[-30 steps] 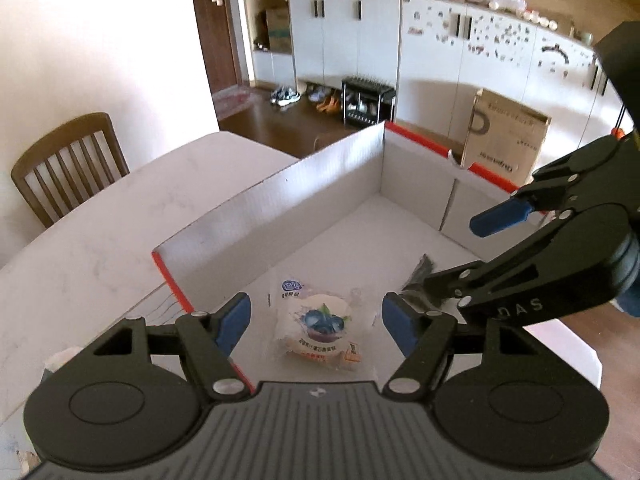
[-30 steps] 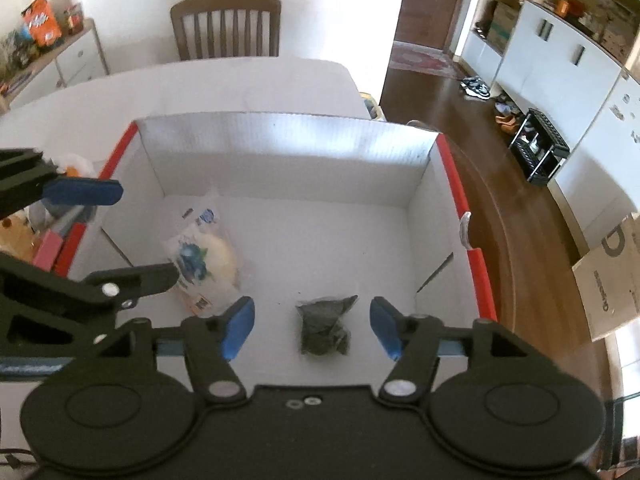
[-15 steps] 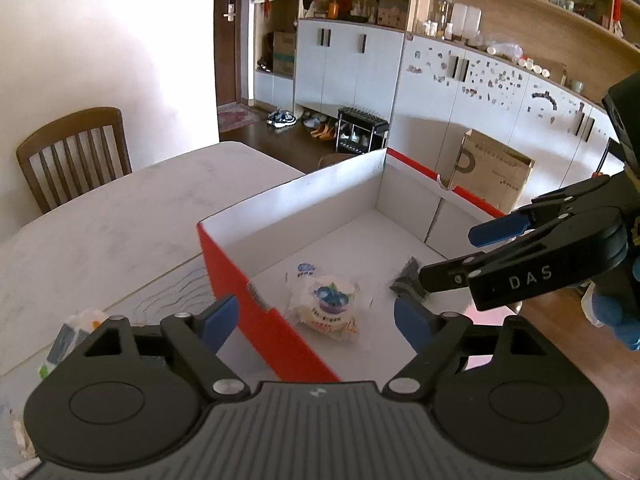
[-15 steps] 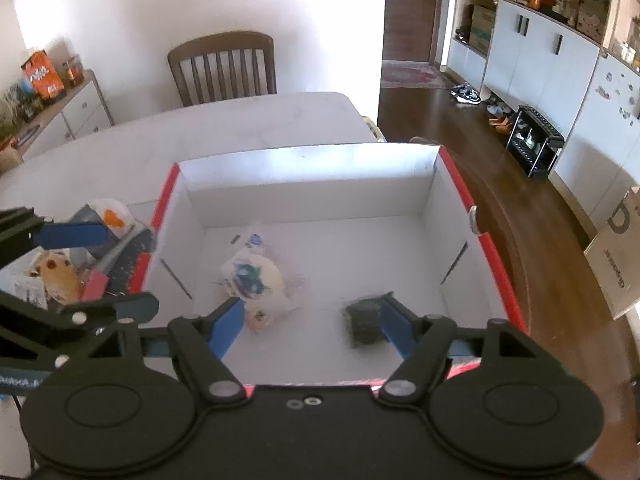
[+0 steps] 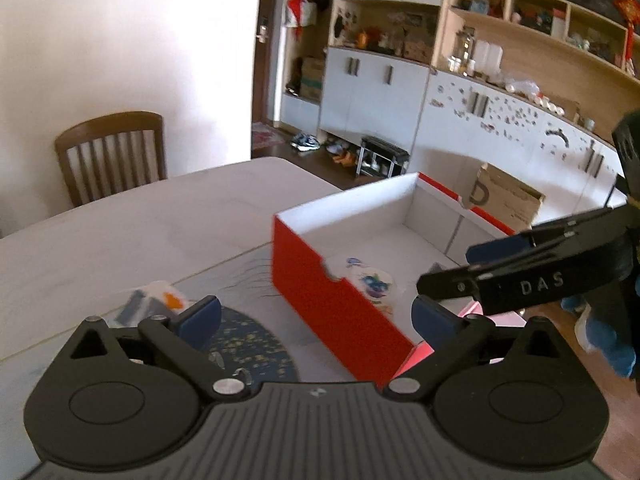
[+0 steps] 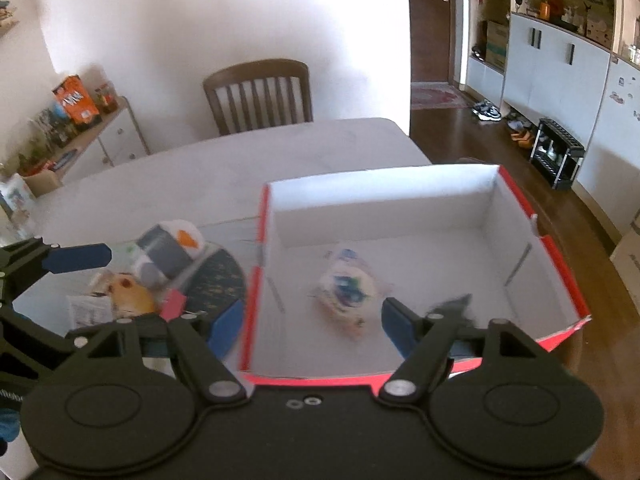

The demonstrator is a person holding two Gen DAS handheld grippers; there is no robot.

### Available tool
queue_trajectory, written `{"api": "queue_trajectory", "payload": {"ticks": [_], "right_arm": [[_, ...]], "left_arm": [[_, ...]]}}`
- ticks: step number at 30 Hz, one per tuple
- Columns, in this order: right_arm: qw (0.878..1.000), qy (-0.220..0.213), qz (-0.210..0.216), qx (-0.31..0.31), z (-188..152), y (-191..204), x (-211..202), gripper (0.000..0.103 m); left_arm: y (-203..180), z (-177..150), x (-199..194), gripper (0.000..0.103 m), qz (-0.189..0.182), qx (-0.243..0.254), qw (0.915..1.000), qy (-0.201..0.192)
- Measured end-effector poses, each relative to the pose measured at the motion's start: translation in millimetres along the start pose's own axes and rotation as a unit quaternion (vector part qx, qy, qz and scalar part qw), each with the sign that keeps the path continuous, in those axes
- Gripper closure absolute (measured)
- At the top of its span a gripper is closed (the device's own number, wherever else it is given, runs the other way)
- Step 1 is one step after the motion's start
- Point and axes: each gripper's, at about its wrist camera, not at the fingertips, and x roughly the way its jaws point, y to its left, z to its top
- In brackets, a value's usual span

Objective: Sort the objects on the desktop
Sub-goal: 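Move both tools back to the items on the table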

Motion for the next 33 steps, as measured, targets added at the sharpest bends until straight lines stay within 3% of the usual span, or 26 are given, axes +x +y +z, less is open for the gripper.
{"api": "queue_trajectory", "payload": {"ticks": [12, 21, 33], "right_arm": [[0.999, -0.028, 0.018, -0.004, -9, 51, -11, 0.020], [0.999, -0.035, 0.022, -0.033, -14, 83, -5, 0.018], [0.997, -0.026, 0.034, -0.066, -21, 117, 13, 0.018]], "left_arm": [[44, -27, -50, 0.000, 0.031, -0.029, 0.9990, -0.017], [81, -60, -68, 0.000, 0.067, -0.062, 0.9958, -0.003], [103, -104, -82, 0.000, 0.079, -0.073, 0.9940, 0.019]]}}
